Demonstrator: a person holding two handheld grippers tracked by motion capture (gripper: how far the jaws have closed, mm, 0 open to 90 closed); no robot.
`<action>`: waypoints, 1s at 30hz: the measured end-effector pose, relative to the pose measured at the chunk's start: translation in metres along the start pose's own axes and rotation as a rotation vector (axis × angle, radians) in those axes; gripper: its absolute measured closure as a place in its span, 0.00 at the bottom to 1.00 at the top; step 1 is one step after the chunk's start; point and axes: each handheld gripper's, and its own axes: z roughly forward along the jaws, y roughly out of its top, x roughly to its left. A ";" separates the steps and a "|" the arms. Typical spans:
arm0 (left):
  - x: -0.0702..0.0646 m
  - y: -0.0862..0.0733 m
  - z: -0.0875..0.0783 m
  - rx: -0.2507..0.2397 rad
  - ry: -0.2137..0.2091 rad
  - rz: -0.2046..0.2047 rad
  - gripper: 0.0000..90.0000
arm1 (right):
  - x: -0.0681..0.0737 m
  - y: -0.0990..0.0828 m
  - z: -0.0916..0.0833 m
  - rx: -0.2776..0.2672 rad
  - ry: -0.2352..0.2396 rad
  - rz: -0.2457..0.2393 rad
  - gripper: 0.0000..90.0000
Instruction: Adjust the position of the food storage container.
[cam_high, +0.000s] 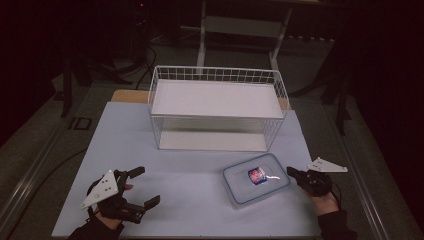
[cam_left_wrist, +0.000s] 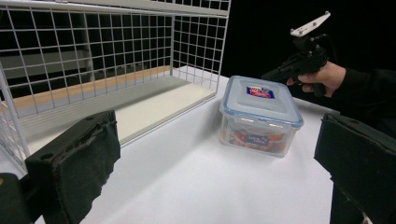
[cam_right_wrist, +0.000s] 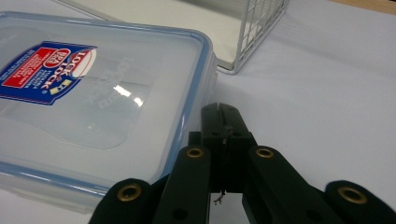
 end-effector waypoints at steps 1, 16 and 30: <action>0.000 0.000 0.000 0.001 -0.001 0.000 0.00 | 0.000 0.000 -0.001 -0.001 -0.001 0.004 1.00; -0.001 0.000 0.001 0.004 -0.003 0.002 0.00 | 0.030 0.004 0.000 -0.007 0.098 -0.022 1.00; -0.001 0.000 0.001 0.004 -0.003 0.001 0.00 | 0.031 0.003 0.003 0.010 0.077 -0.022 1.00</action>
